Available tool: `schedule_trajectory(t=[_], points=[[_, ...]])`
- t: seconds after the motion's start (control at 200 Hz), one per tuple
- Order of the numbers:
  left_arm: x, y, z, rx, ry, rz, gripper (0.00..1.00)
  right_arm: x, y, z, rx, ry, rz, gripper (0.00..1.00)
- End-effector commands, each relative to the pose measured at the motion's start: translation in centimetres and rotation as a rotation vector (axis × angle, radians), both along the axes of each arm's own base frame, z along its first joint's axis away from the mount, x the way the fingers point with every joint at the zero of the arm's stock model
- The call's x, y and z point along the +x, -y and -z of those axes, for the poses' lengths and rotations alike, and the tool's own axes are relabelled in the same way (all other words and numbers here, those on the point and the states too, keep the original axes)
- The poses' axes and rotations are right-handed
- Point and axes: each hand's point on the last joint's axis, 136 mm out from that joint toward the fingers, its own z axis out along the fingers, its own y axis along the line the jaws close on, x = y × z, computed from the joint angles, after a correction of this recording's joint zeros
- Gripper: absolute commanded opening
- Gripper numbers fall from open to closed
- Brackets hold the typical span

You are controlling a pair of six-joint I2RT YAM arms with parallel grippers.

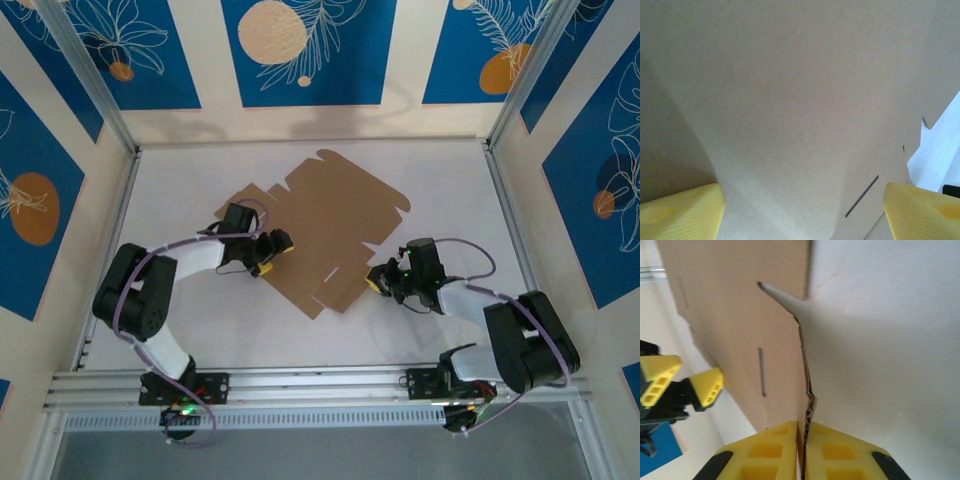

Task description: Fold the paper box

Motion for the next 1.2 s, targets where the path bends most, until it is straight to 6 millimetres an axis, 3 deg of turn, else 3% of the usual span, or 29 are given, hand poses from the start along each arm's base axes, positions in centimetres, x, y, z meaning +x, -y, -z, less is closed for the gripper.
schedule_trajectory(t=[0.0,0.09,0.205,0.3,0.435,0.645,0.795,1.05,1.196], points=[[-1.4,-1.1,-3.0,-0.045,-0.046,-0.055,0.85,0.2,-0.6,-2.5,0.070,0.028,0.015,0.12],[-1.4,-2.5,-5.6,-0.043,-0.014,-0.102,0.86,0.5,-0.8,-4.5,0.090,0.058,0.015,0.11],[-2.0,-4.3,-7.4,-0.049,0.004,-0.178,0.86,0.6,-0.5,-6.1,0.094,0.082,0.040,0.10],[-3.2,-6.0,-7.4,-0.031,0.000,-0.247,0.86,0.5,-0.3,-6.7,0.111,0.079,0.058,0.09],[-4.6,-7.6,-5.9,-0.037,-0.015,-0.352,0.86,0.2,-0.4,-7.3,0.151,0.072,0.079,0.09],[-5.0,-7.4,-4.0,-0.144,-0.044,-0.467,0.86,0.0,-0.2,-8.5,0.186,0.086,0.110,0.09],[-3.3,-7.1,-3.5,-0.203,-0.006,-0.529,0.86,-0.1,-0.5,-9.2,0.219,0.097,0.116,0.09],[0.2,-4.8,-4.0,-0.290,0.068,-0.525,0.80,-0.6,-1.1,-9.5,0.235,0.099,0.108,0.08],[0.7,-4.1,-3.8,-0.300,0.076,-0.514,0.68,-1.1,-1.5,-9.5,0.232,0.102,0.103,0.08]])
